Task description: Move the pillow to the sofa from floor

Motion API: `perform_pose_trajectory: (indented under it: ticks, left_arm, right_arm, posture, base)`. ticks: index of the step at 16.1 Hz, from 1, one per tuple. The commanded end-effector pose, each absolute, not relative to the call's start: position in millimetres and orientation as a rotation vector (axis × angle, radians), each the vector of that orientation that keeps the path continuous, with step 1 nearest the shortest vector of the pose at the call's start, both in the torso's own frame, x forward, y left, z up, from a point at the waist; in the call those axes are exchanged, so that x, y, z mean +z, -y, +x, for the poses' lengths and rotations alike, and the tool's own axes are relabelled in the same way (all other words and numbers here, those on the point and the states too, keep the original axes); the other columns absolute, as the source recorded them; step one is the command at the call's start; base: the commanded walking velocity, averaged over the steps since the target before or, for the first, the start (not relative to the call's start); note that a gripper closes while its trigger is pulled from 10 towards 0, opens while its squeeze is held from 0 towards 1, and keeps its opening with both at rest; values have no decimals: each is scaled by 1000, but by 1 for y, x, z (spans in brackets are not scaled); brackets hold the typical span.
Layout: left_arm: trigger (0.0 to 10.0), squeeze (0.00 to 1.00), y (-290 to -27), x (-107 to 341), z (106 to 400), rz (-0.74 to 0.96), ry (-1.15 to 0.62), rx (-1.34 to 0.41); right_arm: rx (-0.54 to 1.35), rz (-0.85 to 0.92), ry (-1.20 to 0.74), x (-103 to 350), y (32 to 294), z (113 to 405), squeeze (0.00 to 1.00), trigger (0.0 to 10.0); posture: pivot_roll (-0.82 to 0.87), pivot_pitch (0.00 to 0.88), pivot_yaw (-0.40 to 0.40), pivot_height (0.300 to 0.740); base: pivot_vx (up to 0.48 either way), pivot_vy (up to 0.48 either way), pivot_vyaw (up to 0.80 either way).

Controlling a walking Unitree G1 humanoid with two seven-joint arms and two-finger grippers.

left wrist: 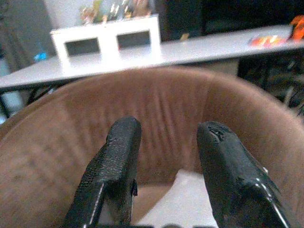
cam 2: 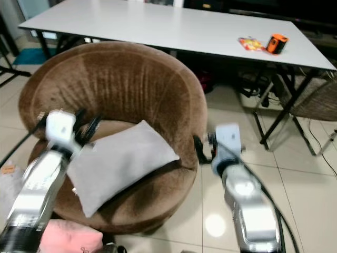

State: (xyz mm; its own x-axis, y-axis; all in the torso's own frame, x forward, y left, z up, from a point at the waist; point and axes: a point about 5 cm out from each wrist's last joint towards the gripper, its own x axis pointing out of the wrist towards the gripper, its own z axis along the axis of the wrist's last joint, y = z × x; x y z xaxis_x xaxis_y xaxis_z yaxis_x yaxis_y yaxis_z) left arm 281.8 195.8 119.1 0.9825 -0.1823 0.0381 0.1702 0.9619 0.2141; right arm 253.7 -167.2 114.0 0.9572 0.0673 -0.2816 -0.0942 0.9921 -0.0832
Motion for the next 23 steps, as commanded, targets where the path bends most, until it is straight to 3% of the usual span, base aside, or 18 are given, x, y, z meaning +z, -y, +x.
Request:
perform_pose_trajectory:
  ticks: [1, 4, 9, 15, 19, 23]
  left_arm:
    - [10000, 0, -206, 123, 274, 235, 51, -127]
    - [10000, 0, -212, 119, 254, 246, 9, -80]
    - [10000, 0, -202, 108, 248, 237, -49, -93]
    - [10000, 0, -194, 109, 254, 235, -49, -104]
    - [10000, 0, -198, 110, 255, 224, -50, -94]
    - [10000, 0, -194, 117, 265, 204, -33, -99]
  right_arm:
    - [65, -103, -278, 111, 167, 254, 0, 10000]
    - [58, -91, -268, 109, 163, 259, 0, 10000]
    - [-14, -82, -253, 107, 173, 262, 0, 10000]
    - [18, -99, -230, 112, 174, 264, 0, 10000]
    - [57, -78, -209, 114, 171, 270, 0, 10000]
    - [93, -70, -206, 114, 168, 269, 0, 10000]
  posture:
    - [-27, 0, -1, 740]
    - [5, 0, -9, 740]
    - [-17, 0, 2, 740]
    - [-22, 0, -15, 740]
    - [-19, 0, -12, 740]
    - [-22, 0, 2, 740]
  base:
    - [0, 0, 0]
    - [0, 0, 0]
    - [-228, 0, 0]
    - [-294, 0, 0]
    - [0, 0, 0]
    - [0, 0, 800]
